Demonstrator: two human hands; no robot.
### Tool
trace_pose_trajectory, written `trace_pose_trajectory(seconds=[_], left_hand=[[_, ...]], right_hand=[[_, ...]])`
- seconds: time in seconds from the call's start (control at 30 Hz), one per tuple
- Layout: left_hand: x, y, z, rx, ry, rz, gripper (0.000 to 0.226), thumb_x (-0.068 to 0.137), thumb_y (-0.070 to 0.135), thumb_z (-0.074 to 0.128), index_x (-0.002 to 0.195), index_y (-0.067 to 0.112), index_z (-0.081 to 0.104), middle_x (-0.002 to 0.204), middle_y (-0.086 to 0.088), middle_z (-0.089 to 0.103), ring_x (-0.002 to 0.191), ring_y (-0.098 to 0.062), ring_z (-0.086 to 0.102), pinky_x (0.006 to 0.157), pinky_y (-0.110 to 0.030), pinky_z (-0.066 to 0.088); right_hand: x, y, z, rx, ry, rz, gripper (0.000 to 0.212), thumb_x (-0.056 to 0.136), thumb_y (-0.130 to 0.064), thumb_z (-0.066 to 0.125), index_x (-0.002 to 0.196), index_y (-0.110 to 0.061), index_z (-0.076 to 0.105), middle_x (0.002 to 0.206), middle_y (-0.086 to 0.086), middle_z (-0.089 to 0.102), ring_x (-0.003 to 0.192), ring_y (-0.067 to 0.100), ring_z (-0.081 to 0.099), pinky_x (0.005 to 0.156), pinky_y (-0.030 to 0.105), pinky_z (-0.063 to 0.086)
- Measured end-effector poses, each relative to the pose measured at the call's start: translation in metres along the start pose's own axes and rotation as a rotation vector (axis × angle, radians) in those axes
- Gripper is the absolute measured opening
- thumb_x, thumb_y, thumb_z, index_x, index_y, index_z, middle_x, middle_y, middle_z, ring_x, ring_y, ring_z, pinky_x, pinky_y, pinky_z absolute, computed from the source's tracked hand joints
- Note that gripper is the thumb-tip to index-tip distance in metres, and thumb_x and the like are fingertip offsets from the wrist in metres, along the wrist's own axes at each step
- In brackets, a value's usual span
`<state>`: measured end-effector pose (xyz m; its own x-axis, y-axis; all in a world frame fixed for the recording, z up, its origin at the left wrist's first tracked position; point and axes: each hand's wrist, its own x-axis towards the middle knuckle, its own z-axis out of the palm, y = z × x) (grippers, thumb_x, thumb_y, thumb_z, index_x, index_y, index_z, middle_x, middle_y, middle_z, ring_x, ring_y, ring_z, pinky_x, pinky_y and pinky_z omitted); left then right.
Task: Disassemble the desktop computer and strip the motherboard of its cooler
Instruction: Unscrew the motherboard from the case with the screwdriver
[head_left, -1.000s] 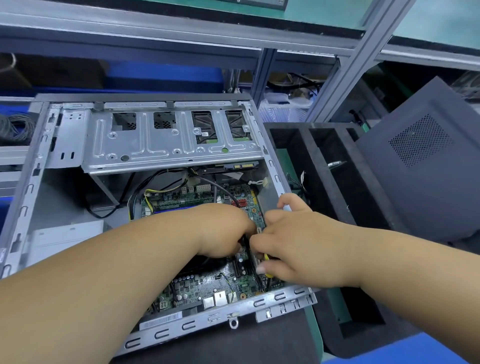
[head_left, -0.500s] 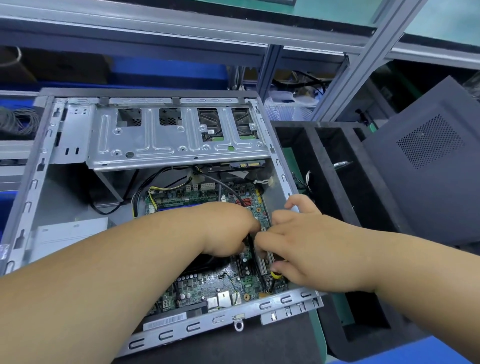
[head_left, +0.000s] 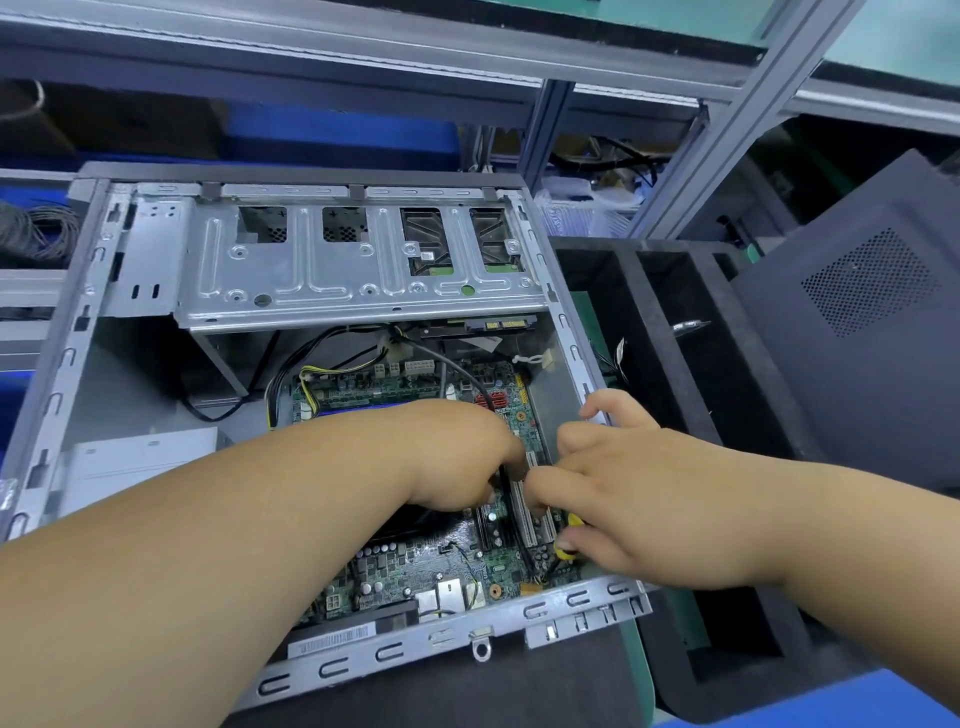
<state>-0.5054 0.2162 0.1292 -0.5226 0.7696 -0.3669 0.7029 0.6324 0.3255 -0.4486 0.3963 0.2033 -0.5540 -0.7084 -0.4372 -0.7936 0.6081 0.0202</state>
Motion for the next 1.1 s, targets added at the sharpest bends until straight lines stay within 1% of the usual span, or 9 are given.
trace_pose_trajectory(seconds=[0.1,0.2,0.4,0.5,0.6,0.8,0.9,0.97,1.1], left_hand=[[0.001,0.0,0.0,0.004,0.023,0.003,0.031,0.089,0.029,0.062,0.12,0.031,0.058,0.111,0.003,0.063,0.1,-0.021,0.059,0.07,-0.024,0.035],[0.0,-0.001,0.0,-0.007,0.035,-0.003,0.036,0.089,0.031,0.062,0.125,0.034,0.056,0.117,0.005,0.063,0.103,-0.02,0.058,0.072,-0.023,0.035],[0.001,-0.001,0.001,-0.019,0.048,-0.003,0.04,0.09,0.031,0.062,0.129,0.035,0.054,0.12,0.005,0.062,0.106,-0.02,0.058,0.073,-0.023,0.034],[0.001,-0.001,0.001,-0.027,0.037,0.0,0.04,0.09,0.033,0.063,0.129,0.036,0.054,0.122,0.005,0.061,0.108,-0.02,0.058,0.075,-0.023,0.035],[0.002,-0.002,0.003,-0.038,0.033,-0.003,0.041,0.09,0.032,0.063,0.129,0.036,0.054,0.122,0.005,0.061,0.108,-0.02,0.058,0.075,-0.023,0.035],[0.001,-0.001,0.002,-0.058,0.022,0.023,0.039,0.09,0.031,0.062,0.128,0.035,0.055,0.121,0.007,0.061,0.106,-0.018,0.058,0.076,-0.022,0.035],[0.0,0.009,-0.001,-0.162,0.077,0.072,0.026,0.087,0.027,0.062,0.113,0.031,0.063,0.1,0.008,0.063,0.084,-0.013,0.054,0.069,-0.022,0.039],[0.0,0.021,0.0,-0.311,0.089,0.107,0.012,0.081,0.02,0.066,0.091,0.027,0.065,0.077,0.009,0.058,0.066,-0.003,0.049,0.062,-0.022,0.042],[0.0,0.037,0.003,-0.535,0.065,0.112,0.031,0.073,0.012,0.073,0.066,0.035,0.053,0.065,0.014,0.055,0.062,-0.003,0.051,0.059,-0.017,0.043]], right_hand=[[-0.004,0.002,-0.005,0.133,0.002,-0.035,0.02,0.092,-0.044,0.051,0.109,-0.034,0.05,0.093,-0.02,0.048,0.102,0.005,0.033,0.108,0.03,0.006],[-0.009,0.003,-0.007,0.162,-0.019,-0.038,0.017,0.09,-0.04,0.052,0.106,-0.036,0.056,0.096,-0.021,0.046,0.104,0.003,0.033,0.109,0.032,0.007],[-0.014,0.005,-0.004,0.004,-0.03,-0.04,0.054,0.098,-0.058,0.009,0.115,-0.036,0.055,0.098,-0.017,0.052,0.105,0.01,0.032,0.109,0.033,0.005],[-0.014,0.004,-0.002,0.083,0.028,-0.03,0.033,0.099,-0.051,0.032,0.118,-0.036,0.054,0.099,-0.02,0.053,0.103,0.008,0.032,0.107,0.031,0.011],[-0.018,0.006,-0.003,0.172,0.117,-0.029,0.021,0.089,-0.044,0.06,0.106,-0.031,0.056,0.092,-0.021,0.054,0.103,0.007,0.038,0.105,0.032,0.018],[-0.022,0.003,-0.013,0.217,0.161,-0.044,0.017,0.079,-0.039,0.074,0.096,-0.039,0.071,0.087,-0.024,0.062,0.101,0.0,0.044,0.098,0.035,0.025],[-0.019,-0.004,-0.019,0.236,0.094,-0.037,0.028,0.086,-0.02,0.062,0.102,-0.041,0.072,0.1,-0.025,0.066,0.097,0.005,0.046,0.09,0.035,0.026],[-0.016,-0.006,-0.018,0.226,0.003,-0.058,0.038,0.089,-0.013,0.053,0.11,-0.039,0.07,0.114,-0.022,0.064,0.106,0.006,0.045,0.097,0.028,0.021],[-0.023,-0.011,-0.018,0.338,0.013,-0.064,0.031,0.08,-0.012,0.052,0.095,-0.031,0.072,0.103,-0.018,0.067,0.1,0.002,0.05,0.1,0.021,0.022]])
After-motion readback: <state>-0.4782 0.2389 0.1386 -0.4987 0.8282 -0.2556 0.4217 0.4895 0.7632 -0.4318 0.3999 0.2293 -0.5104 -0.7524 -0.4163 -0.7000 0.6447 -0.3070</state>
